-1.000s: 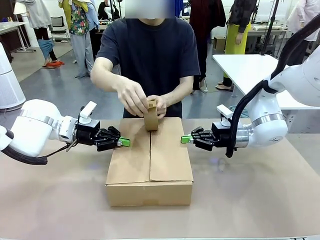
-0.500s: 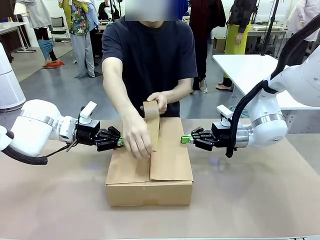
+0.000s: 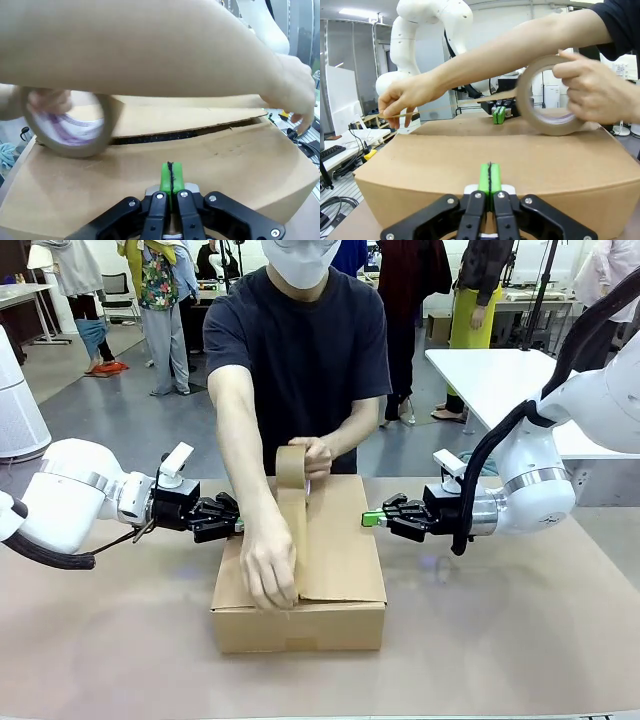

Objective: Wrap the clocks to prevent damage.
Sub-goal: After the human seals the box with tape, release both hands from the side flaps of the Package Box.

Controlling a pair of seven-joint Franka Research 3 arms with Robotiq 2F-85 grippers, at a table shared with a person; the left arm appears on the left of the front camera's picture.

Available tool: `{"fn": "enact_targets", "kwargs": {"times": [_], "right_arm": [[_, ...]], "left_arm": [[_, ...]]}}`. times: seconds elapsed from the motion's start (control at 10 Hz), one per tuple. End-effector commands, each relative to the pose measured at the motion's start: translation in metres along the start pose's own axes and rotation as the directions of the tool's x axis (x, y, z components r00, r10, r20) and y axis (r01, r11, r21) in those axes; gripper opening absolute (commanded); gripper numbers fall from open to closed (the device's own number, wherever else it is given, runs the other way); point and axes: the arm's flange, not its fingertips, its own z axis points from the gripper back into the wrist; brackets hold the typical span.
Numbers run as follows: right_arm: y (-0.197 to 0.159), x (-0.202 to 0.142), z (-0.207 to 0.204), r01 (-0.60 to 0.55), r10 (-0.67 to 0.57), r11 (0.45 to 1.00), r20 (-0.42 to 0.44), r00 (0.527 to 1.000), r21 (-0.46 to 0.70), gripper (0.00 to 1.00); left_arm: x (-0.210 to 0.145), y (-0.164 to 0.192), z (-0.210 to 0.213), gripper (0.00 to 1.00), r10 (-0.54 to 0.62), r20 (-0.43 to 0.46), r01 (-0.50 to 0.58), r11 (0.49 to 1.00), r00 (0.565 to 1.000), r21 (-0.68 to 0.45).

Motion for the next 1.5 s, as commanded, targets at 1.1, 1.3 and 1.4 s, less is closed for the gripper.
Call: {"fn": "enact_targets", "kwargs": {"times": [1.1, 1.3, 1.4], "right_arm": [[0.0006, -0.0025, 0.0000, 0.007, -0.007, 1.000, 0.001, 1.000, -0.014, 0.01], [0.0006, -0.0025, 0.0000, 0.007, -0.007, 1.000, 0.001, 1.000, -0.014, 0.01], [0.0006, -0.0025, 0.0000, 0.007, -0.007, 1.000, 0.001, 1.000, -0.014, 0.01]], "left_arm": [[-0.0021, 0.0007, -0.0020, 0.00, 0.012, -0.020, -0.012, 1.000, 1.000, 0.016], [-0.0021, 0.0007, -0.0020, 0.00, 0.012, -0.020, -0.012, 1.000, 1.000, 0.016], [-0.0021, 0.0007, -0.0020, 0.00, 0.012, -0.020, -0.012, 1.000, 1.000, 0.016]]}}
